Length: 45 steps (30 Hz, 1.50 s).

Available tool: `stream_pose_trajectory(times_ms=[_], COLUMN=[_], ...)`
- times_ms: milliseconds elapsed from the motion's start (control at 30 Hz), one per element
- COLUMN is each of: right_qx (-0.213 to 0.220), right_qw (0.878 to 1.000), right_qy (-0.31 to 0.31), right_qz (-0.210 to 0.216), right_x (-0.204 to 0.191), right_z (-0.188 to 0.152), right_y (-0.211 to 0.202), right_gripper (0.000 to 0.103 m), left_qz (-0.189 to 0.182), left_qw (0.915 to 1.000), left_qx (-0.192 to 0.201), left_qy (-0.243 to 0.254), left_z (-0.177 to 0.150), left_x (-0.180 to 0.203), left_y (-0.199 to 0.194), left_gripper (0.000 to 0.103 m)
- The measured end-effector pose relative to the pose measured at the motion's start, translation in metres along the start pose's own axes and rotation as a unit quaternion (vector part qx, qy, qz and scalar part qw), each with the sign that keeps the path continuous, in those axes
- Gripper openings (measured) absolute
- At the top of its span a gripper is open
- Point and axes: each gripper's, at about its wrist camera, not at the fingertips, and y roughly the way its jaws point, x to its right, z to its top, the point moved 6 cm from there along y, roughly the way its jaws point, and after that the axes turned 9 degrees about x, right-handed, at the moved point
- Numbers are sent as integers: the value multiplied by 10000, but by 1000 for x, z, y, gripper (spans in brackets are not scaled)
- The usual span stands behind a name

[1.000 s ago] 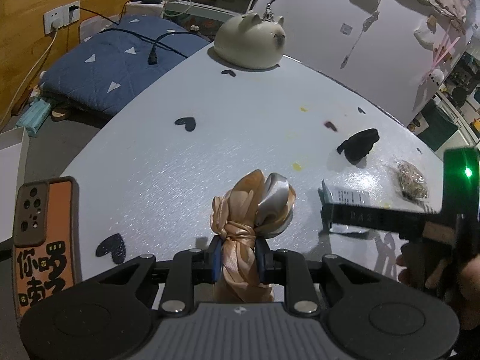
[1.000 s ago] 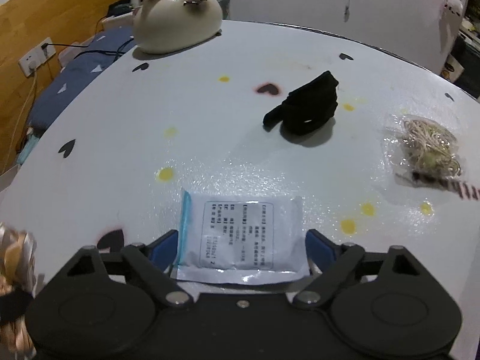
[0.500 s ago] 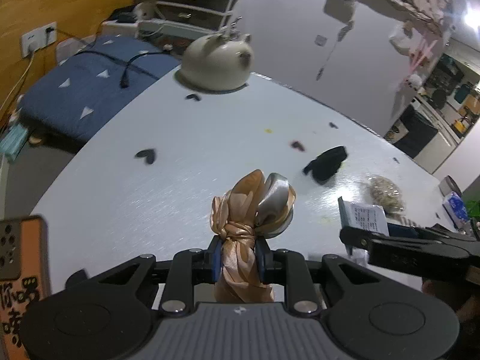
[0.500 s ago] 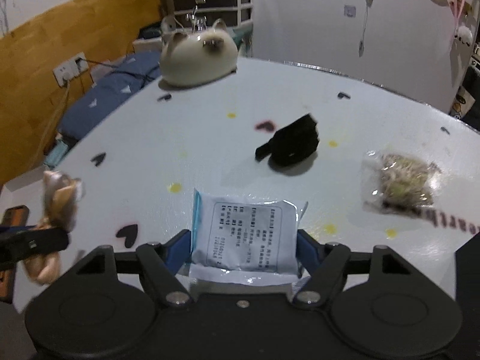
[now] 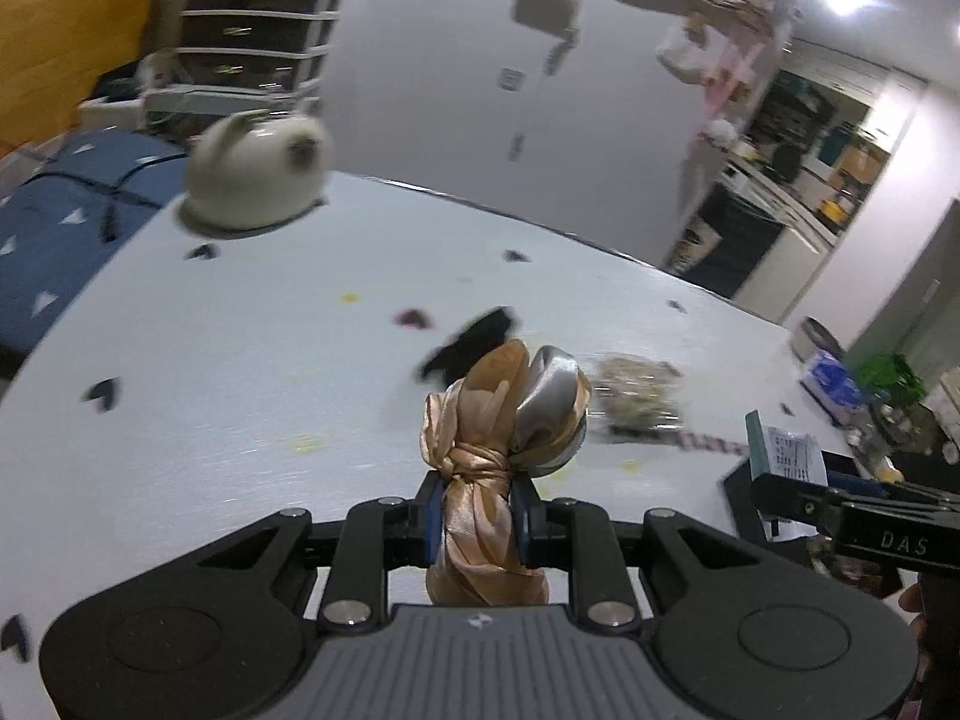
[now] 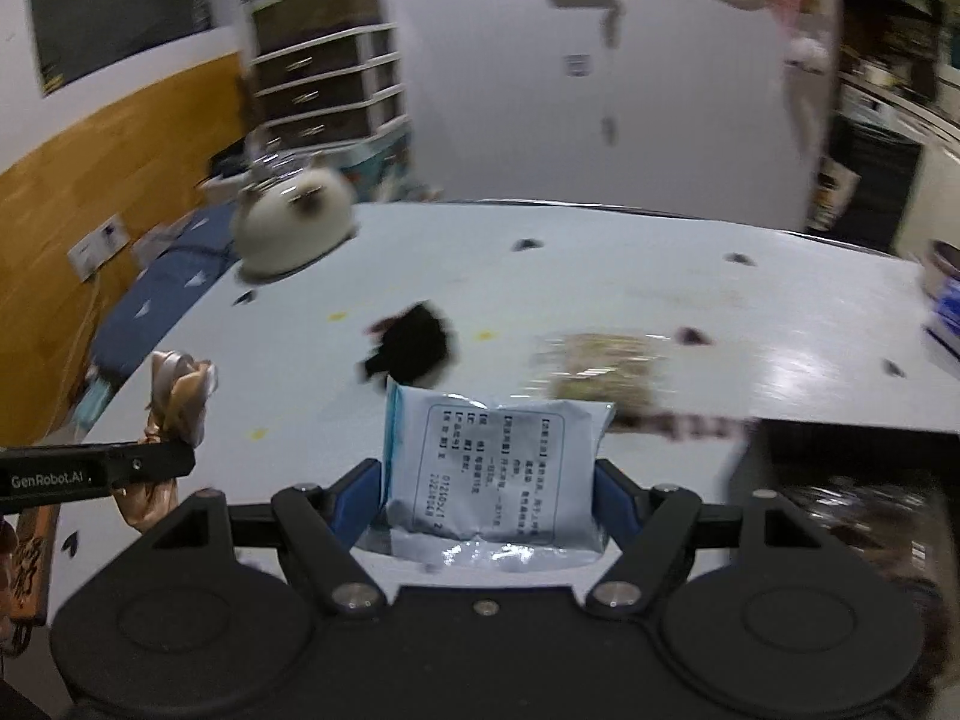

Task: Organize soft objects
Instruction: 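Carry the ribbon bundle with the left tool while the right tool carries the packet to the box, then drop the ribbon bundle and the packet into the black box, opening both tools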

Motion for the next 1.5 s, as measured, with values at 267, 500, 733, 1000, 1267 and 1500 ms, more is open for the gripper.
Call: stream_pose_trajectory(times_ms=[267, 500, 733, 1000, 1267, 1500], right_qx=[114, 207, 344, 457, 454, 217], right_qw=[9969, 9922, 9894, 9887, 9901, 9928], right_qy=[474, 679, 704, 677, 572, 768], right_qz=[-614, -1026, -1226, -1259, -1201, -898], right_x=[83, 148, 204, 256, 280, 286], right_z=[-2, -5, -4, 3, 4, -2], right_y=[-38, -69, -101, -122, -132, -117], right_gripper=[76, 76, 76, 76, 76, 76], left_qz=[-748, -1435, -1827, -2198, -2350, -1762], left_qw=[9969, 9871, 9745, 9556, 9357, 9574], left_qx=[-256, -585, -938, -1204, -1527, -1012], left_qy=[-15, -406, -901, -1547, -2142, -2051], left_z=[-3, -15, -47, -78, -102, -87], left_x=[87, 164, 234, 293, 317, 283], left_y=[32, 58, 85, 114, 133, 115], left_gripper=[24, 24, 24, 24, 57, 56])
